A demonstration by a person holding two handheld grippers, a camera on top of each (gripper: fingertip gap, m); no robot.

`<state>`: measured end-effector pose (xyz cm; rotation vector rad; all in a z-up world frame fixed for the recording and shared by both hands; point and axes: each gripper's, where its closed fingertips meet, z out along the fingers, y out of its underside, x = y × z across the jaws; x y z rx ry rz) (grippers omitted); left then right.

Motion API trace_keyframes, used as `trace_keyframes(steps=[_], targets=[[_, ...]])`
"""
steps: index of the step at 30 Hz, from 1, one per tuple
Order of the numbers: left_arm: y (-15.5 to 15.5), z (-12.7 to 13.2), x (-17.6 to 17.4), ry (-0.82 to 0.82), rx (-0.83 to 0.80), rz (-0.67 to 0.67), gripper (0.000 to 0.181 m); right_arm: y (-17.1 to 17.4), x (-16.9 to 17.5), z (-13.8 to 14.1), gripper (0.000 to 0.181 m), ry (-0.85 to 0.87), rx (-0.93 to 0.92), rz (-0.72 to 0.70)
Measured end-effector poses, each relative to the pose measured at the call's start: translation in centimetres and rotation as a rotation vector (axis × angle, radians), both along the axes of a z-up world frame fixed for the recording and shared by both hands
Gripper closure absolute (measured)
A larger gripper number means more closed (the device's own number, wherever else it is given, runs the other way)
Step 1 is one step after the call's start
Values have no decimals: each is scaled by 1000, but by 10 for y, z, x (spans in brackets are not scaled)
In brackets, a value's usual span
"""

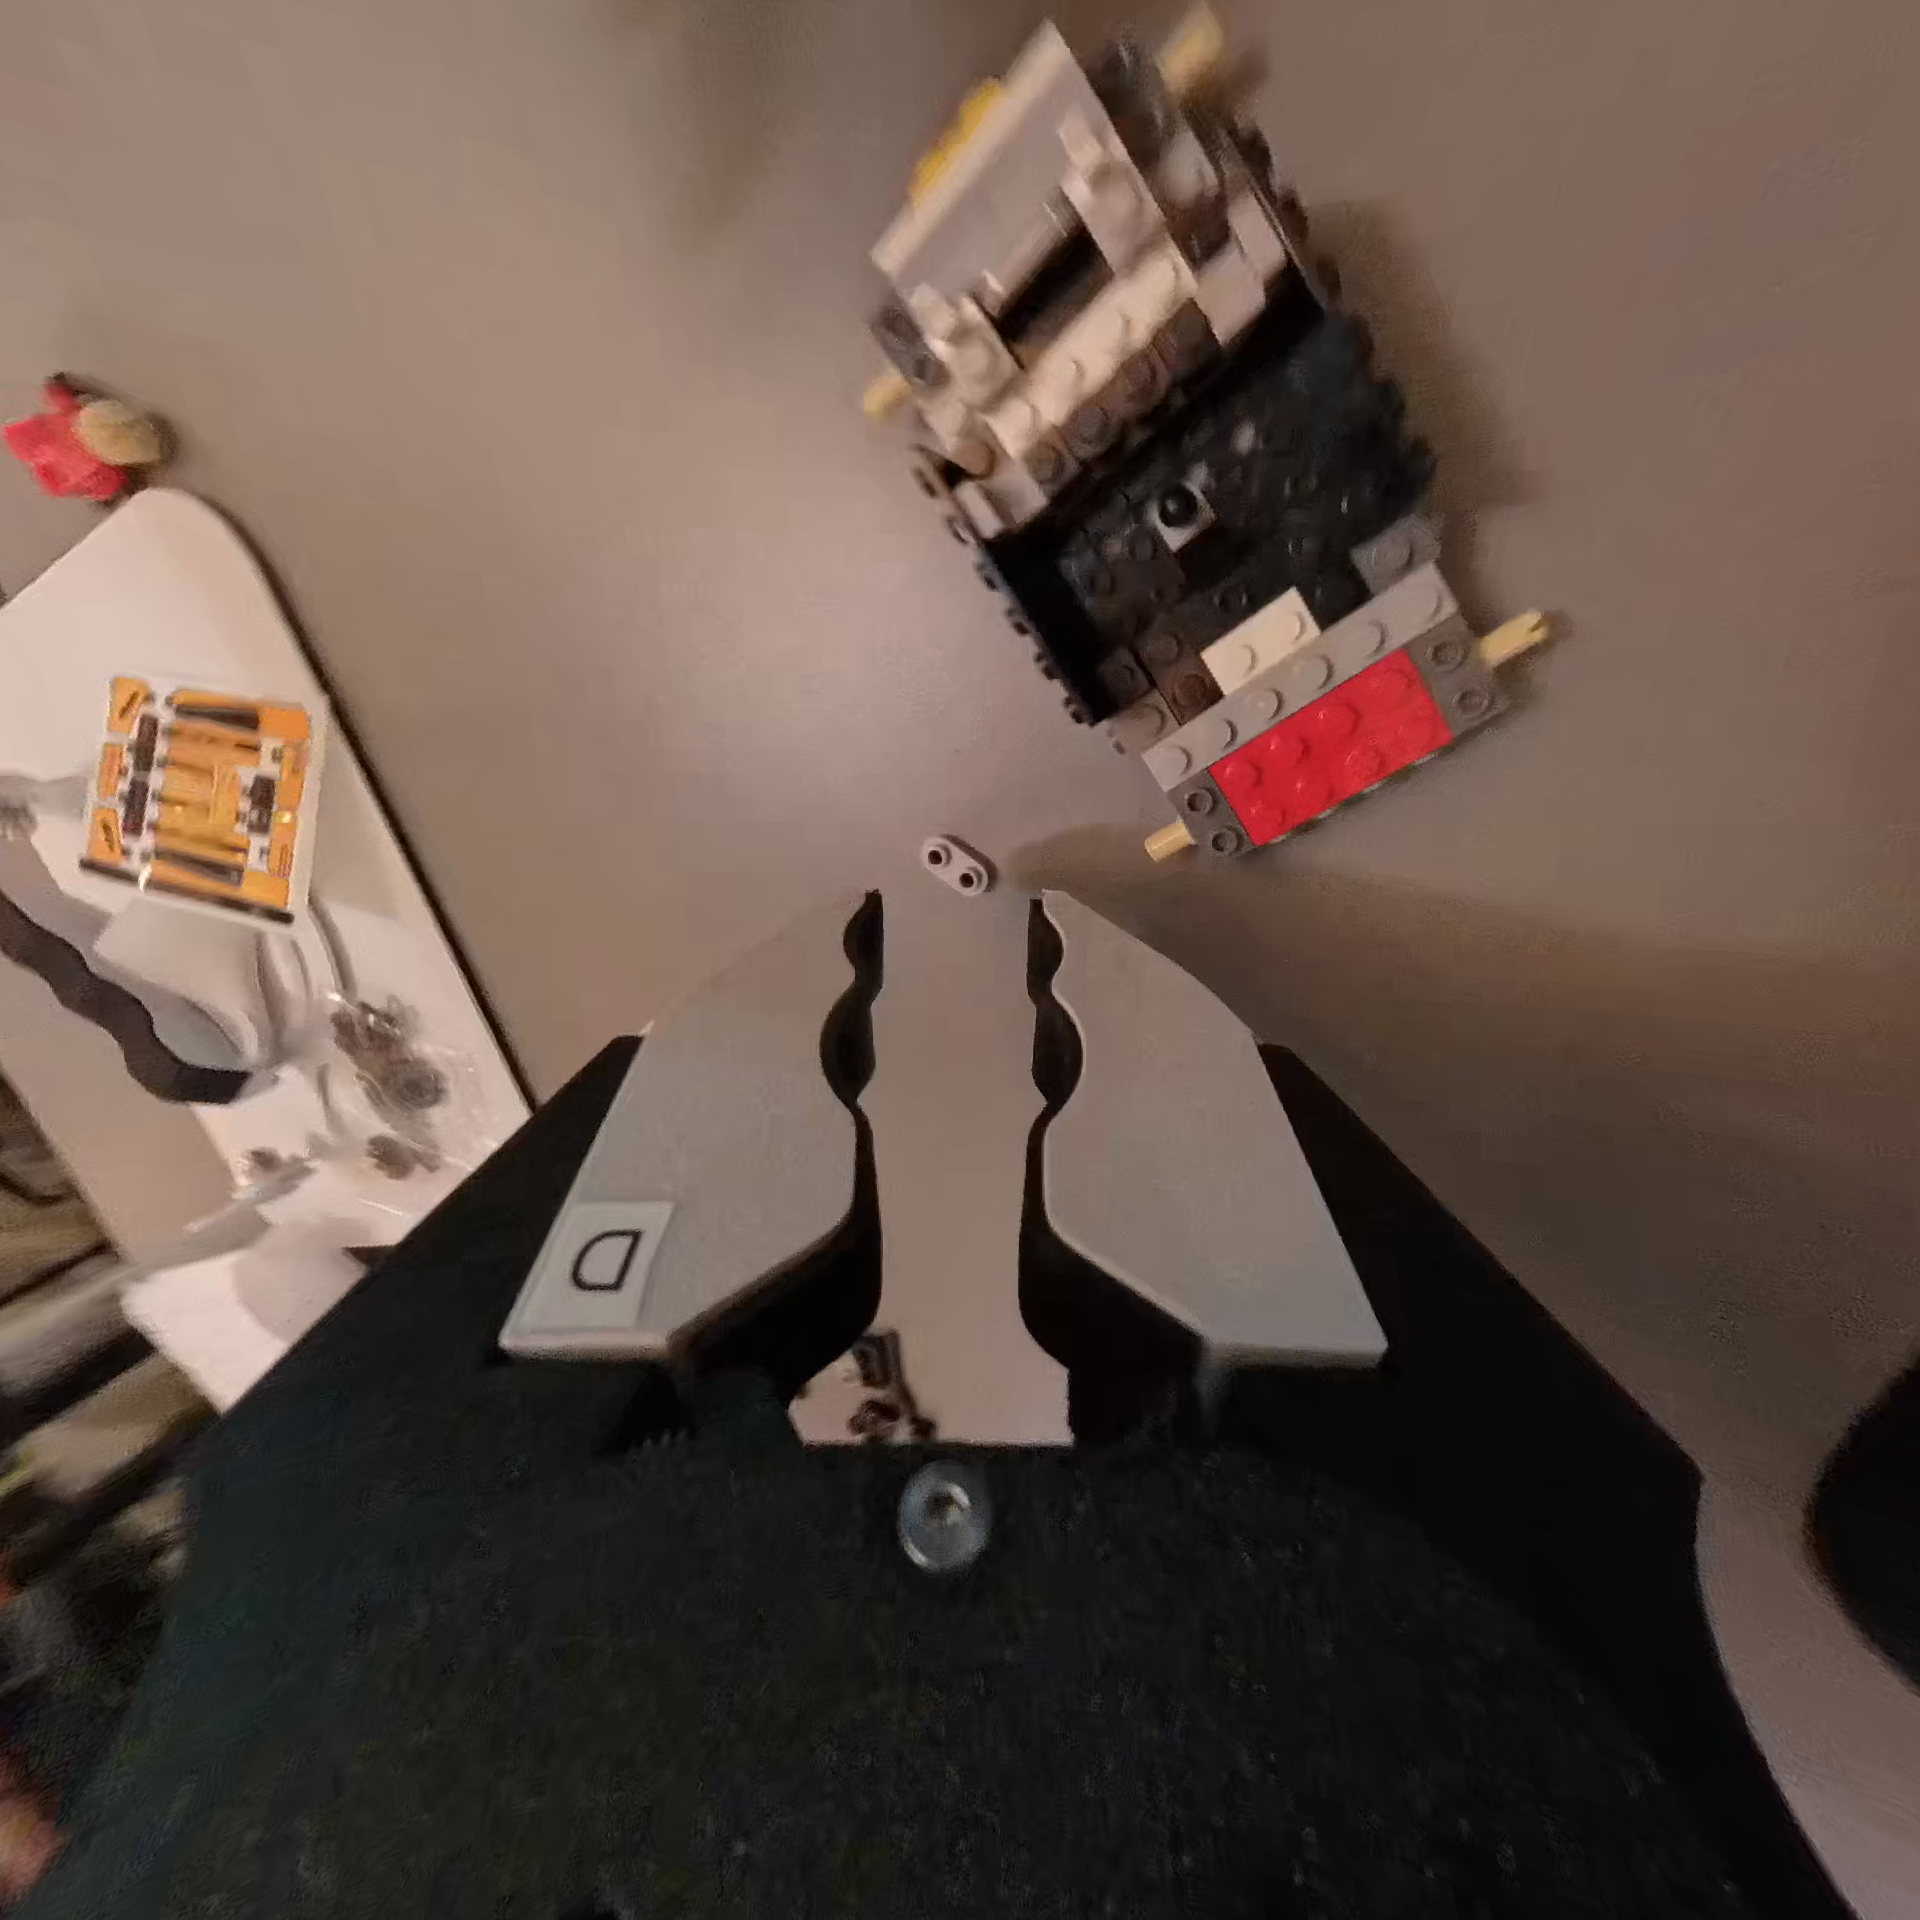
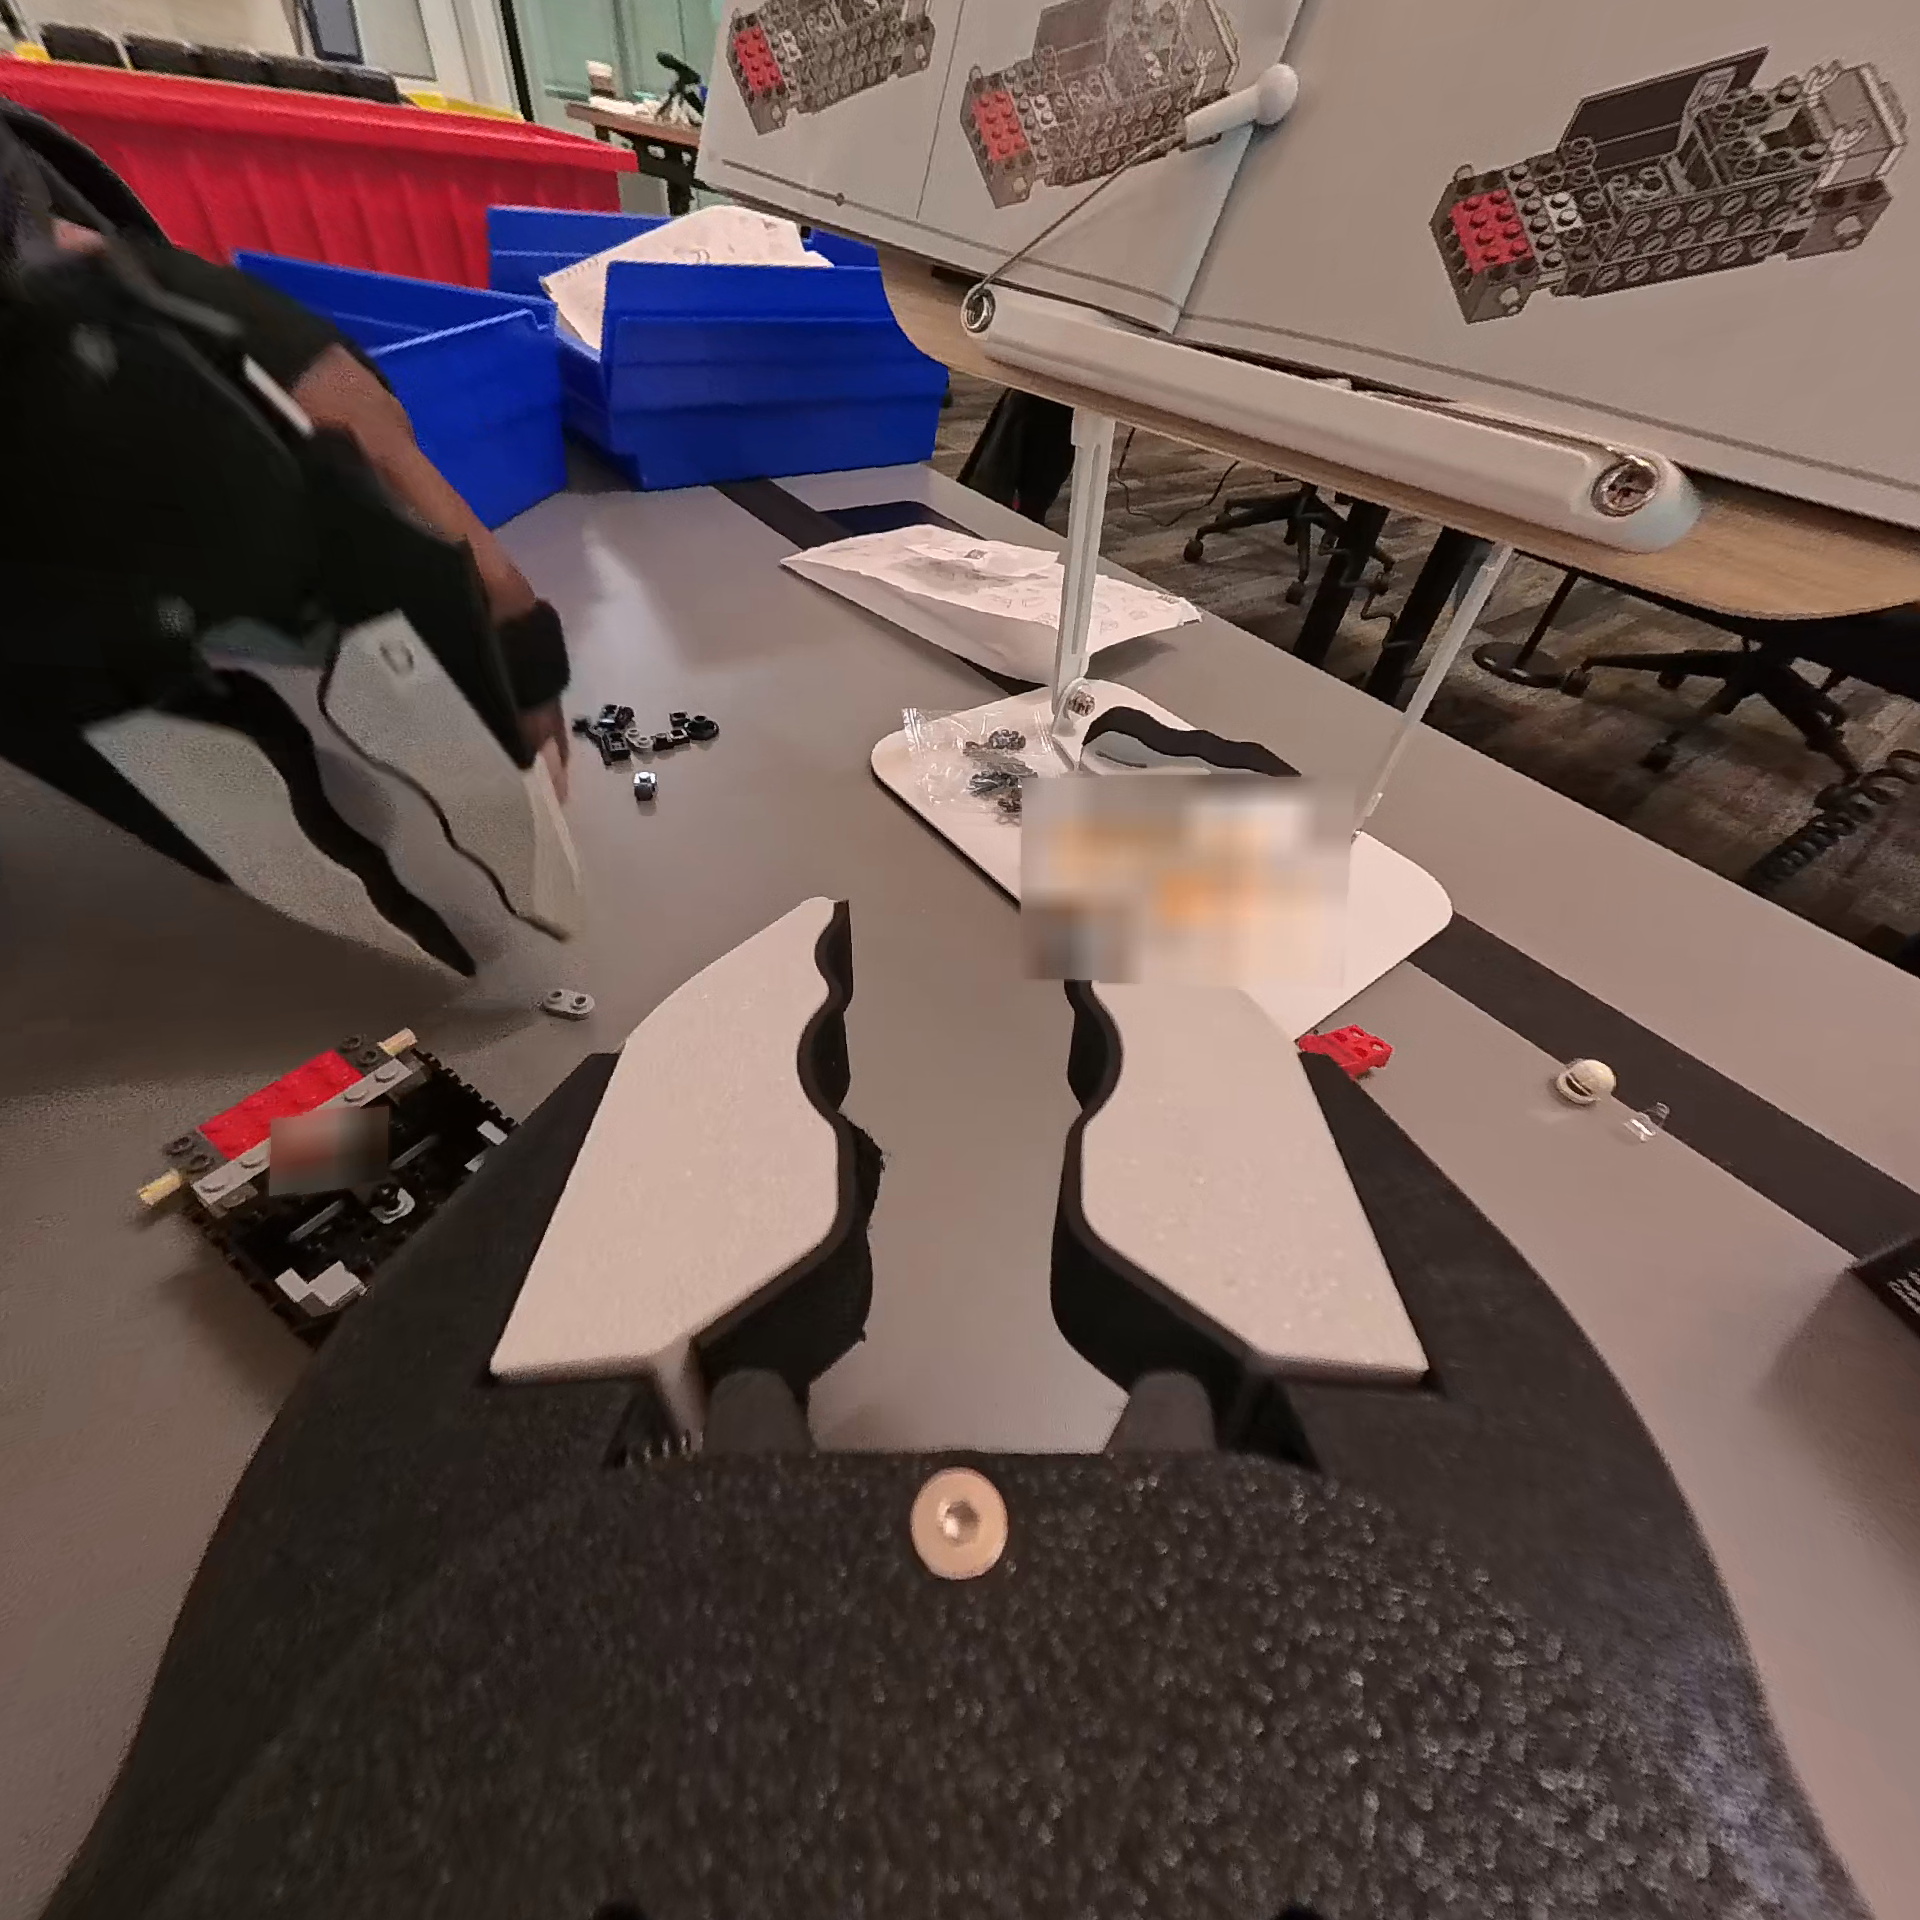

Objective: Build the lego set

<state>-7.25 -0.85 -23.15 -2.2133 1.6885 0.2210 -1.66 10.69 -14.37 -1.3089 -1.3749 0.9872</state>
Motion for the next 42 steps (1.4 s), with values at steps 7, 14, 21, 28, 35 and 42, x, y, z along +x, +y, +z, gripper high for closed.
trace_keyframes(steps=[7, 14, 21, 28, 35, 42], targets=[[9, 39, -60, -438, 140, 465, 157, -3, -2, -3, 142, -9, -6, 6], [-16, 18, -163, -404, 217, 844, 165, -5, -3, -6, 142, -20, -15, 14], [-8, -3, -163, -368, 152, 828, 170, -6, -4, -10, 142, -32, -16, 17], [-5, -14, -158, -363, 70, 770, 170, -4, -3, -9, 142, -30, -19, 16], [-6, -18, -157, -364, 26, 739, 170, -4, -3, -12, 142, -38, -20, 18], [-4, -14, -154, -428, -12, 718, 165, -4, -3, -14, 142, -44, -25, 19]])
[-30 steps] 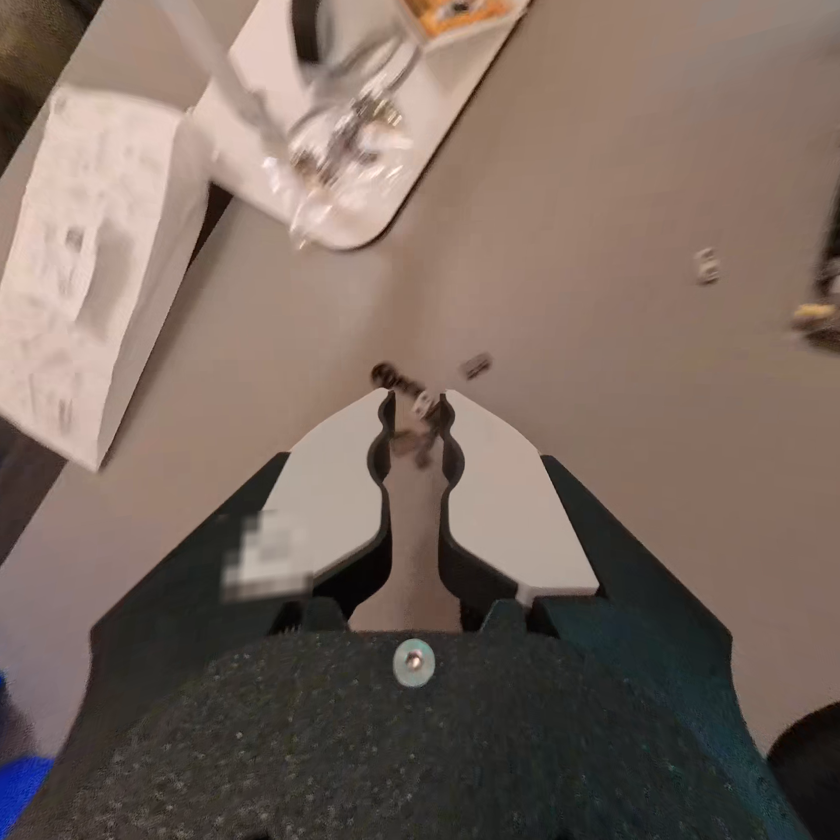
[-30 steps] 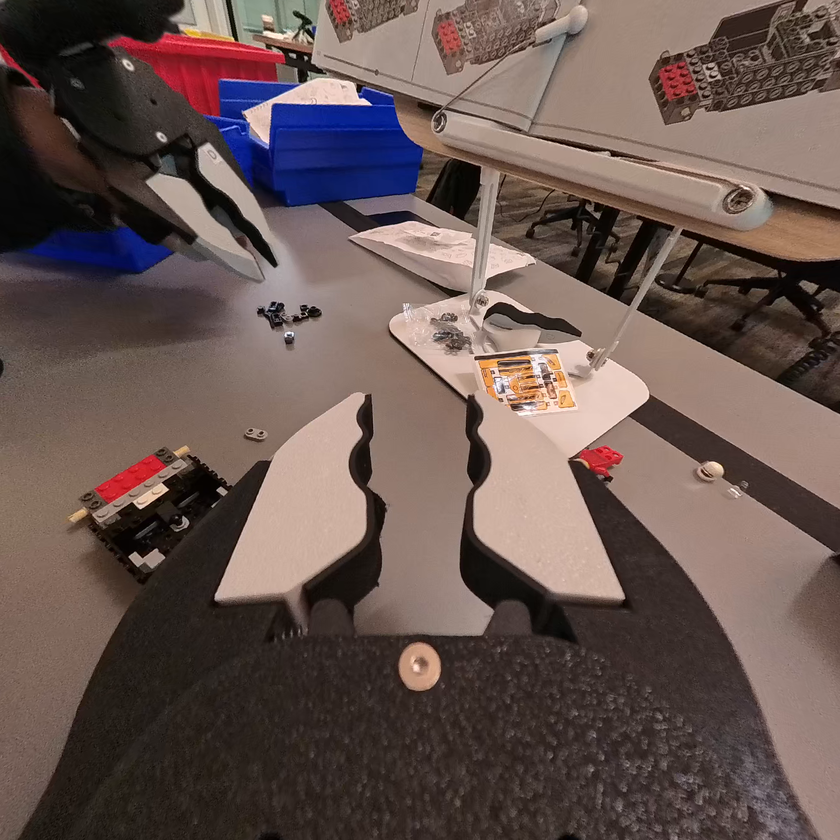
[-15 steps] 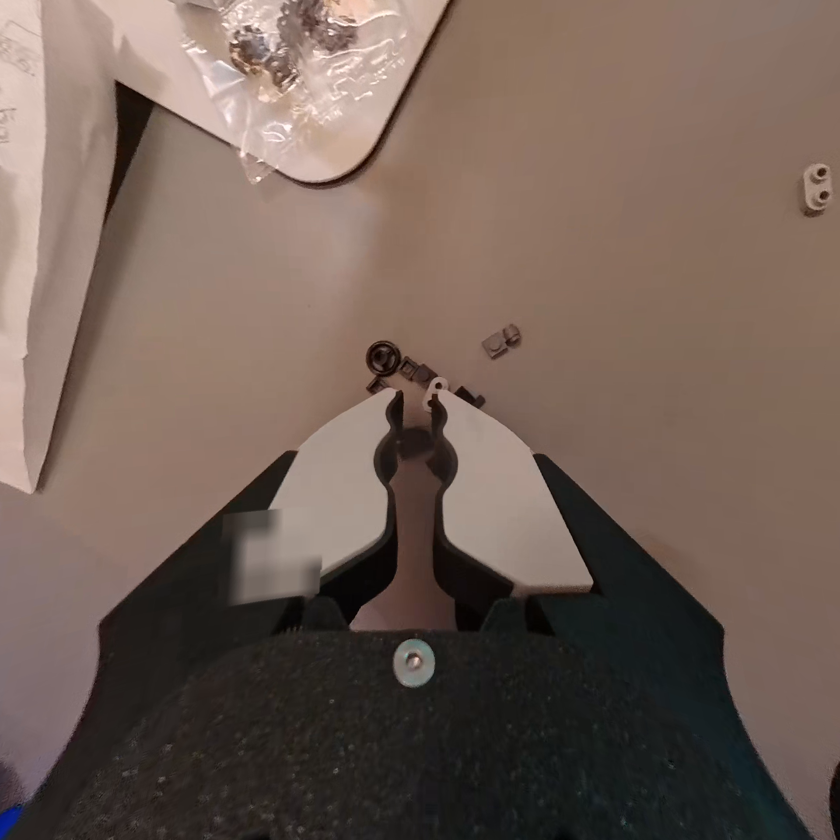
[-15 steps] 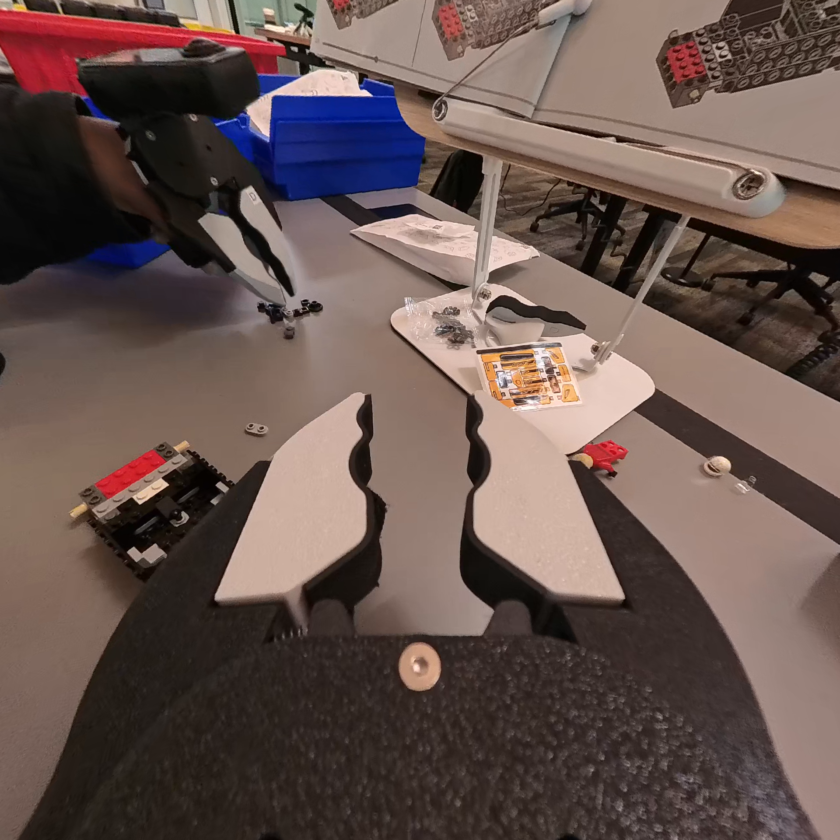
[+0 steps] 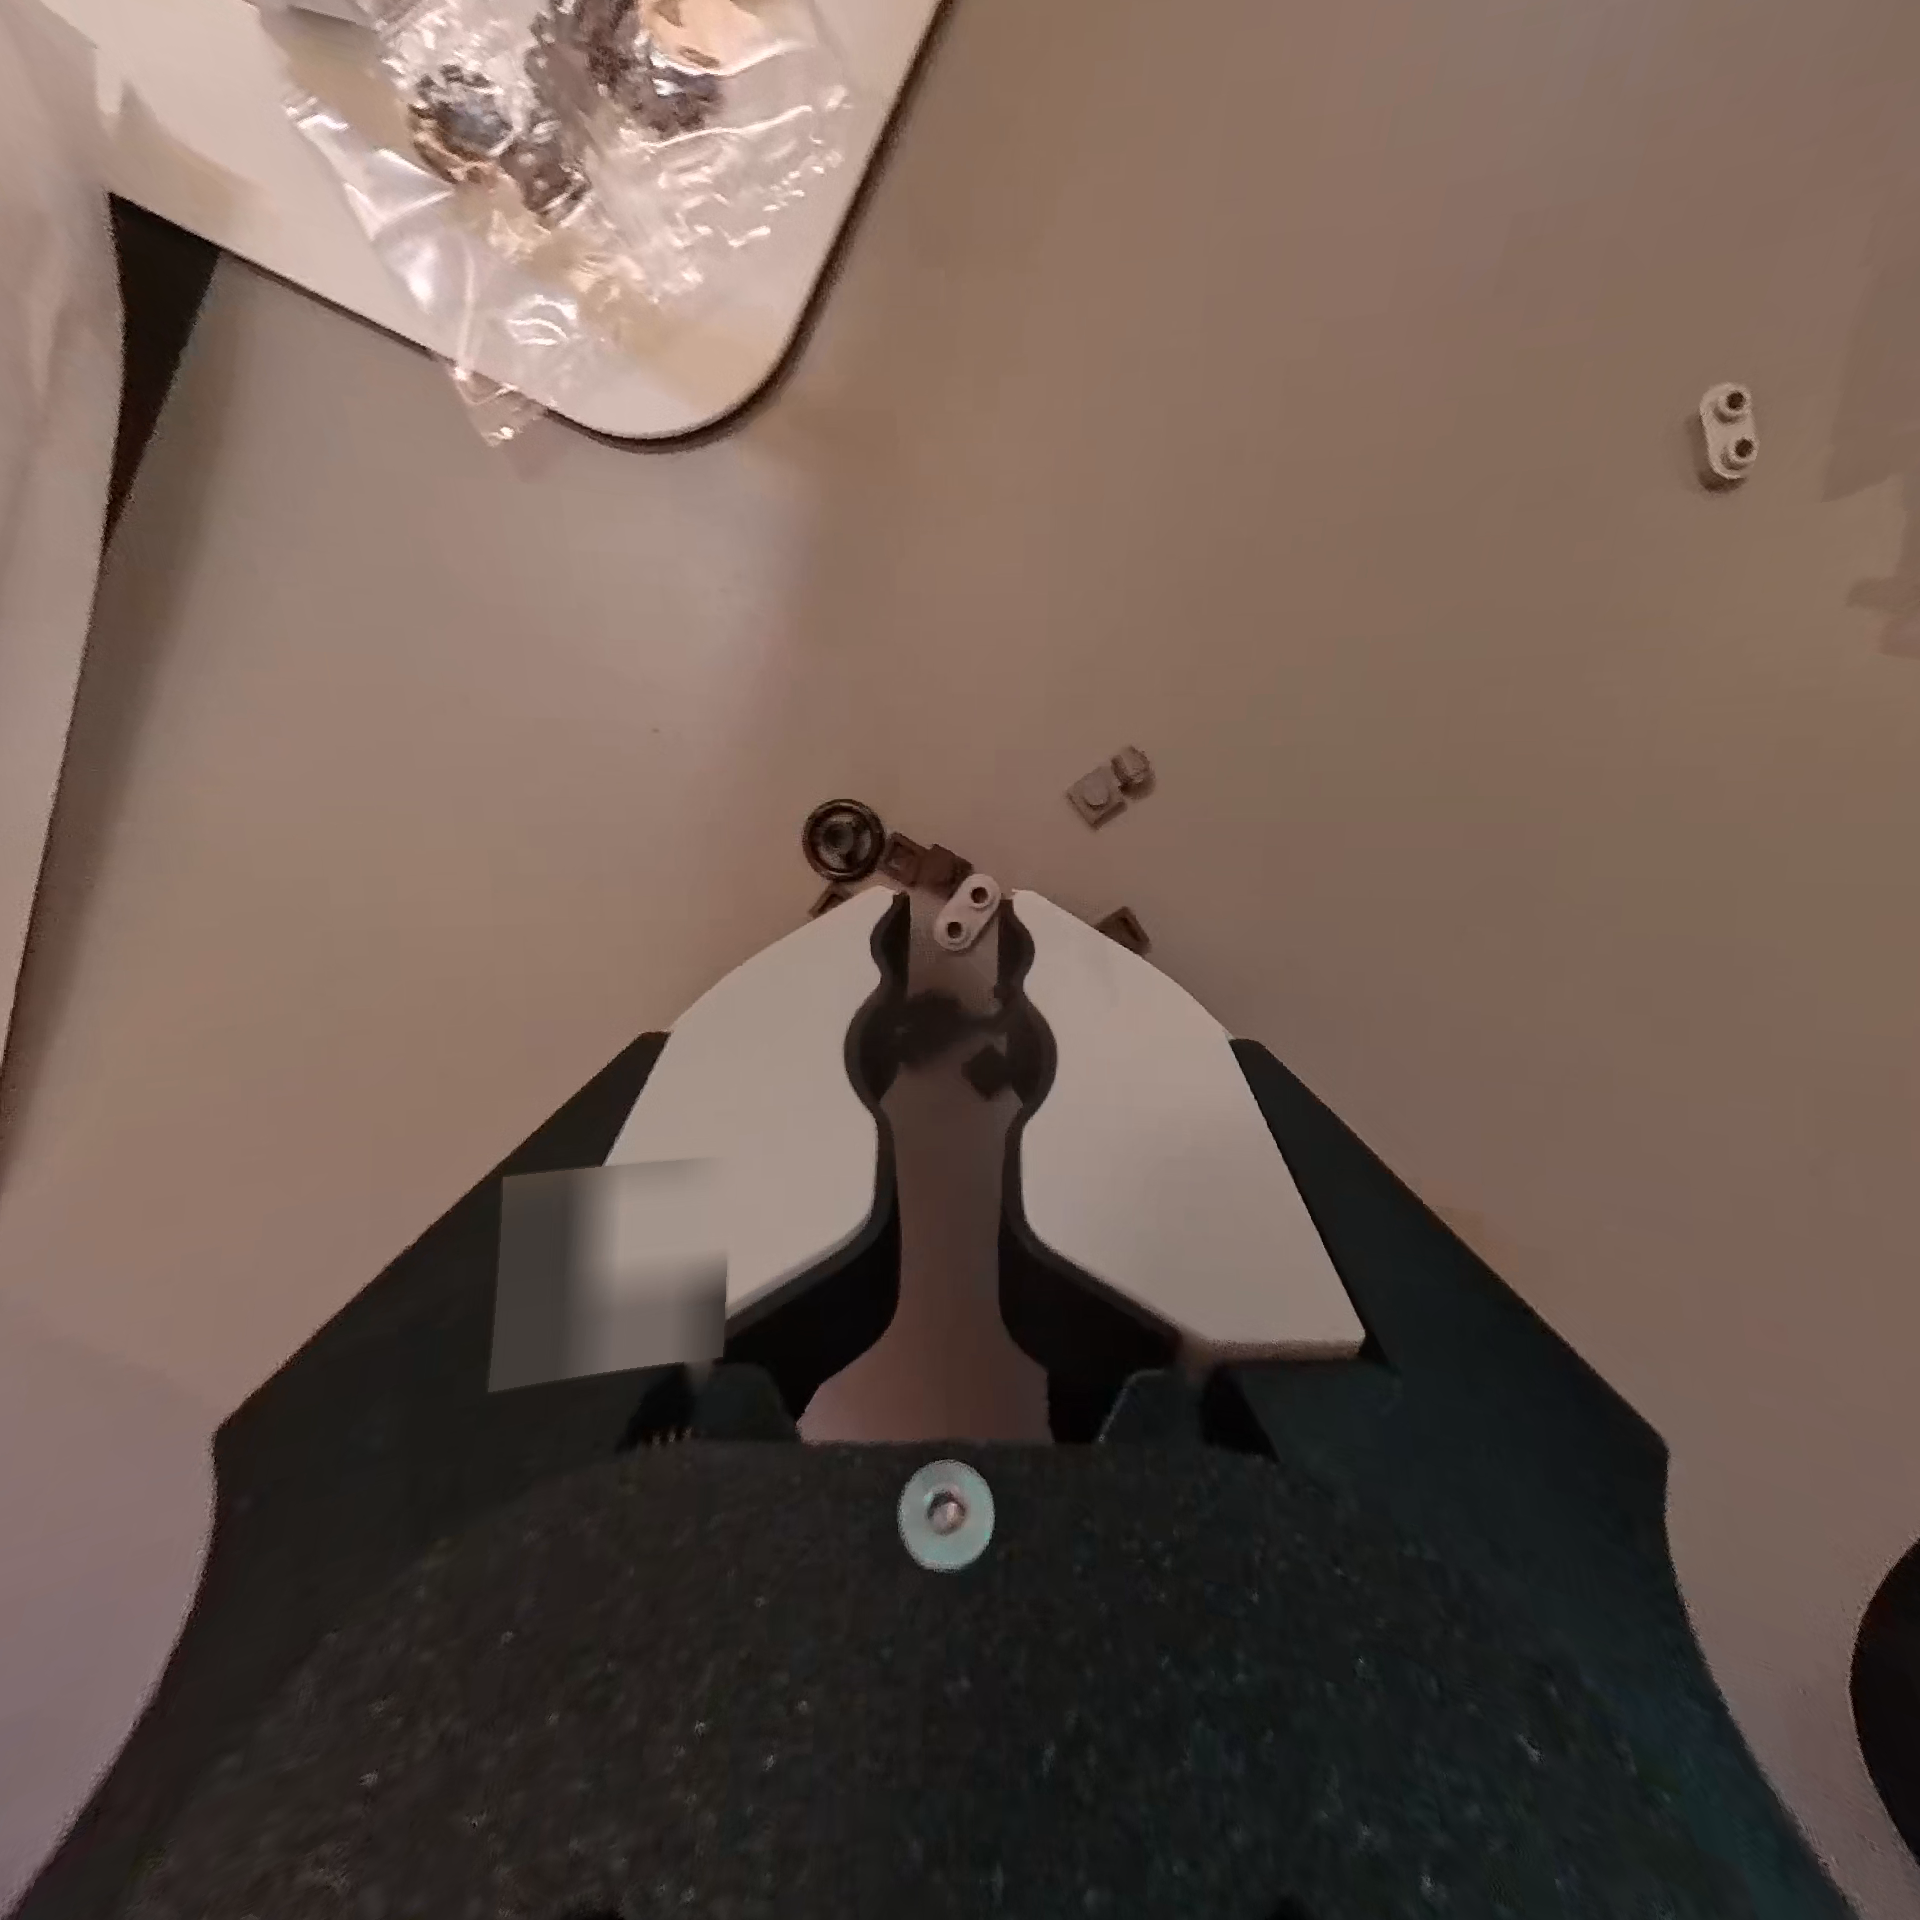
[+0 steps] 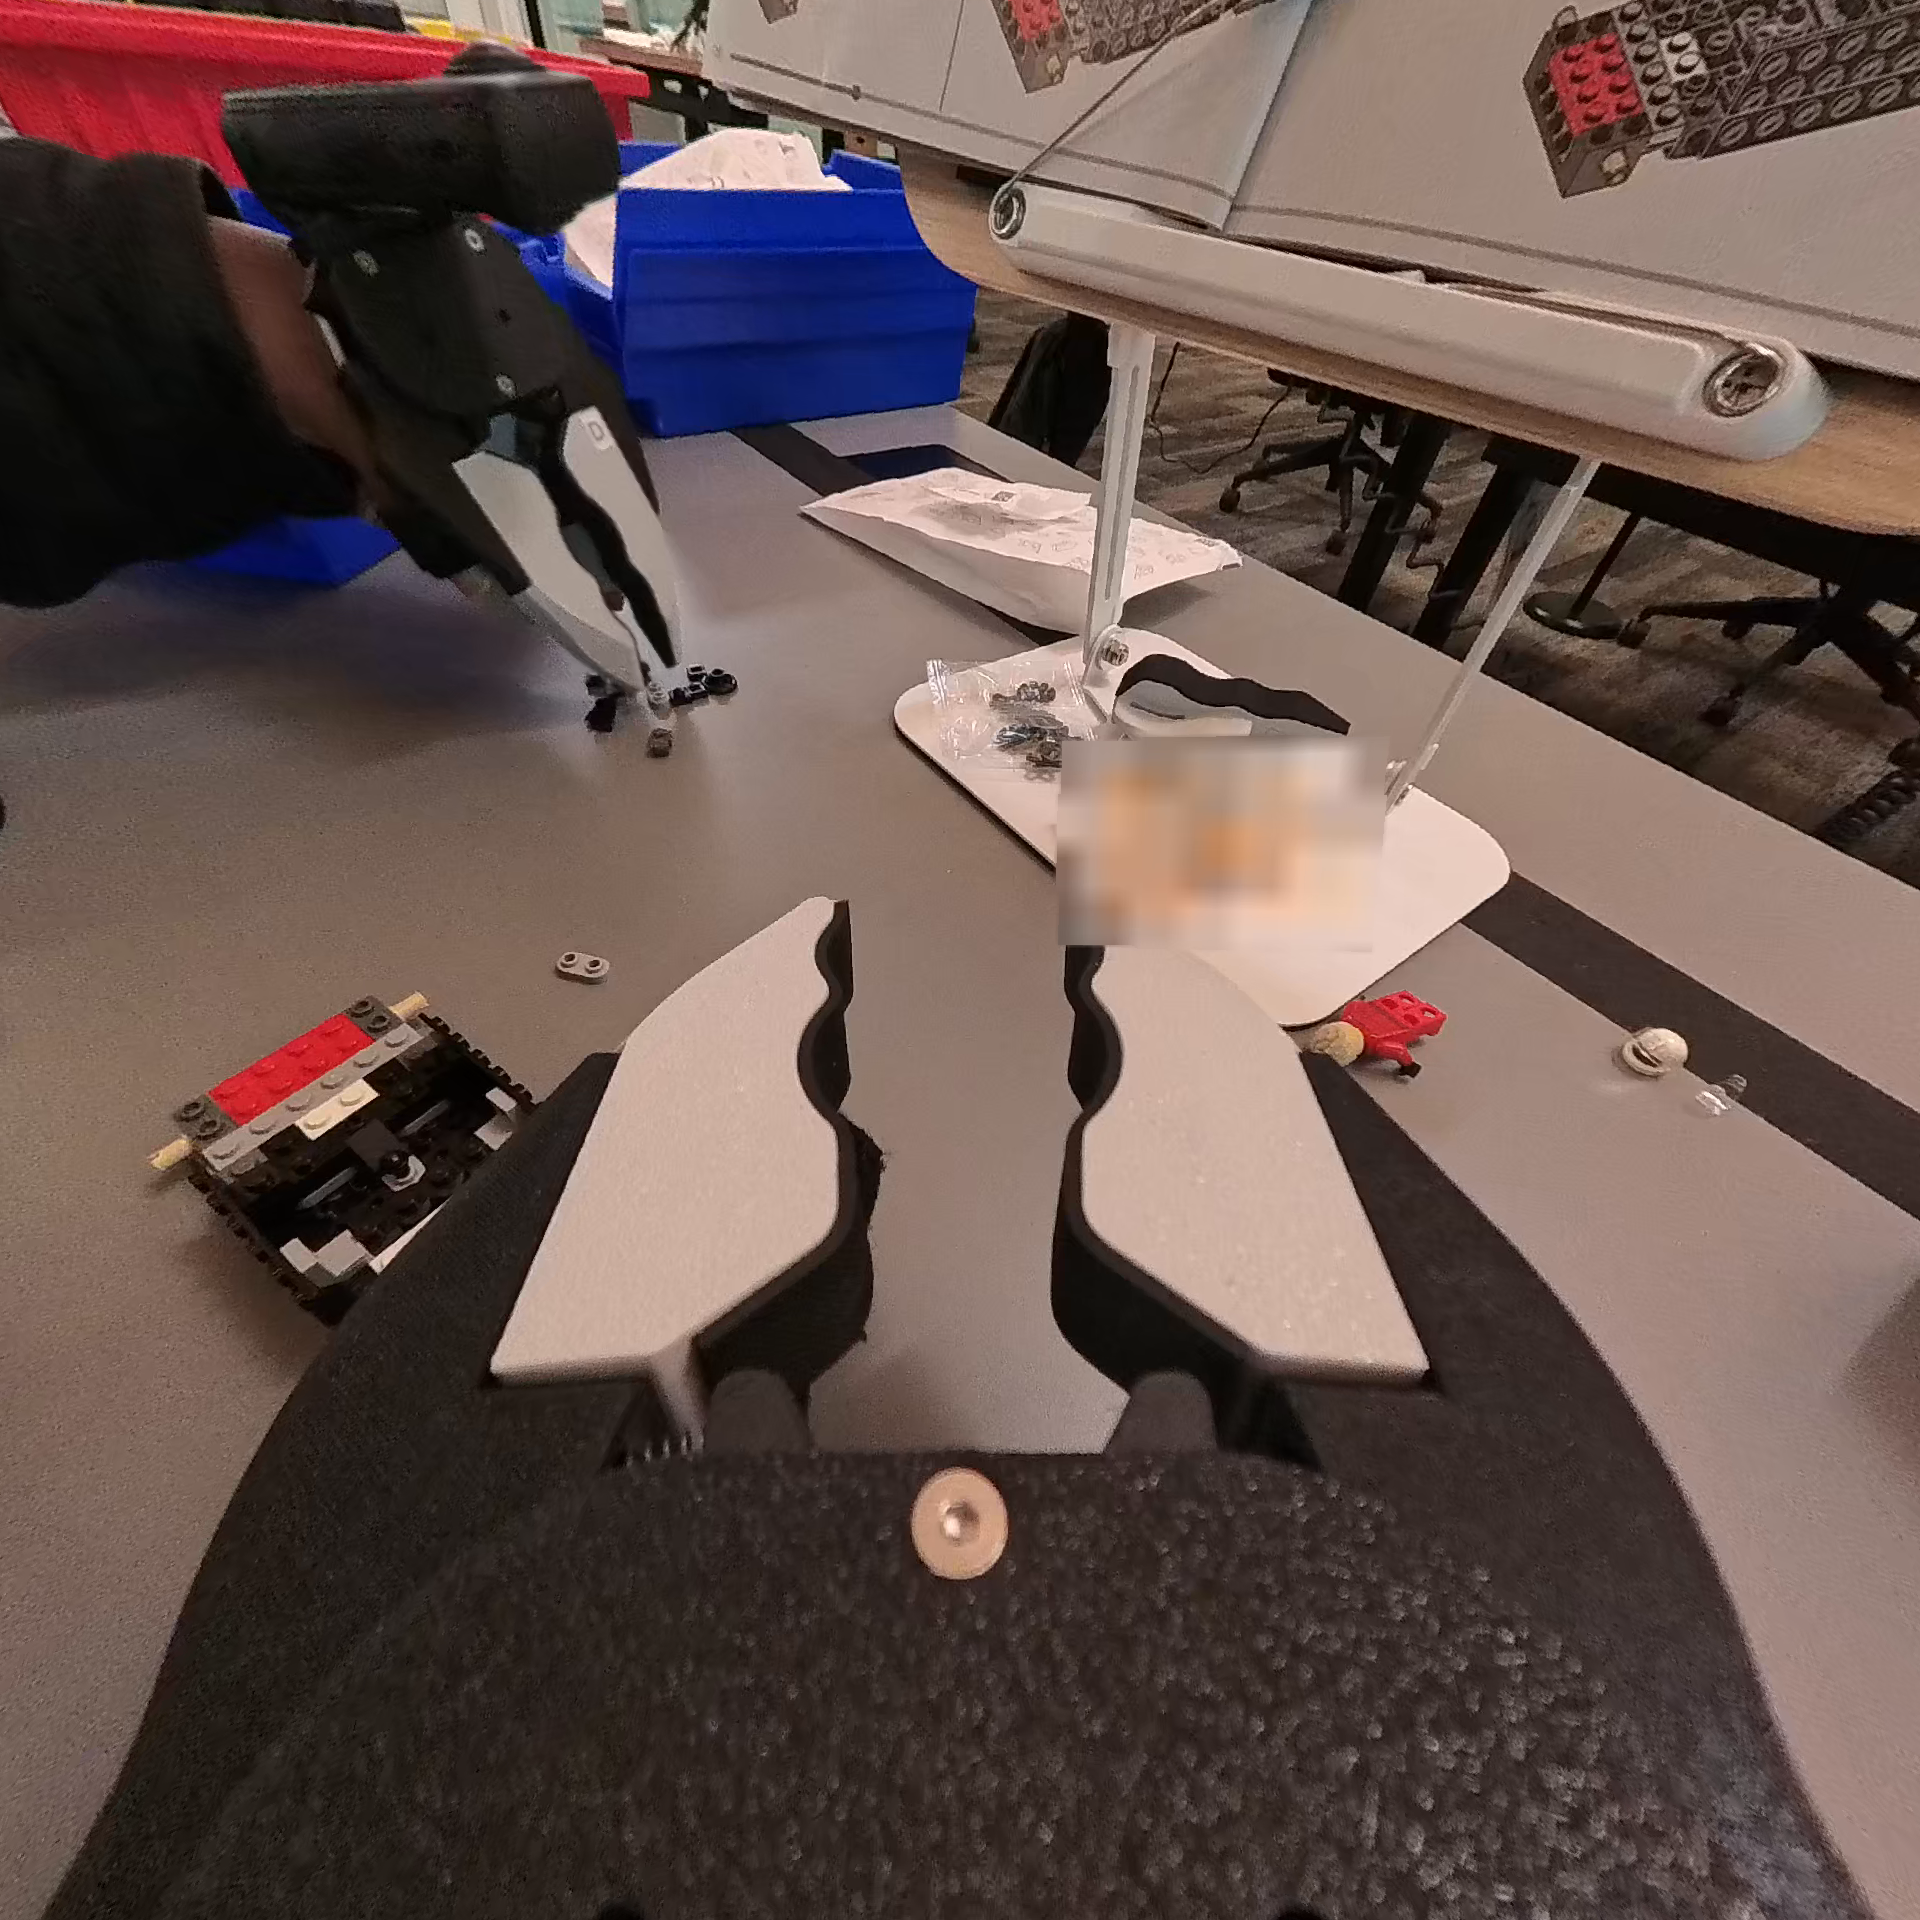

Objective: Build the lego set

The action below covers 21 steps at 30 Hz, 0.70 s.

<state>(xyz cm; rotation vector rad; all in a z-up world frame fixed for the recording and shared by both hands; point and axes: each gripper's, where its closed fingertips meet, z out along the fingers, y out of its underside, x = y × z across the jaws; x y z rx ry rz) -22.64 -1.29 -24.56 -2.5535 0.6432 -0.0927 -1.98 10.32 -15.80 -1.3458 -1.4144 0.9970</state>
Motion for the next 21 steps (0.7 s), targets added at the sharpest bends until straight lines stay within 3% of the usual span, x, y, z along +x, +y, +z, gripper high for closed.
trace_keyframes(steps=[15, 19, 21], targets=[[-2, -5, 4, -11, -38, -37, 174, 1, 0, -4, 142, -12, -4, 2], [12, 29, 56, -110, 80, -82, 174, 0, -1, -5, 142, -14, -10, 4], [19, 34, 87, -99, 88, -119, 173, -1, -2, -7, 142, -19, -10, 8]])
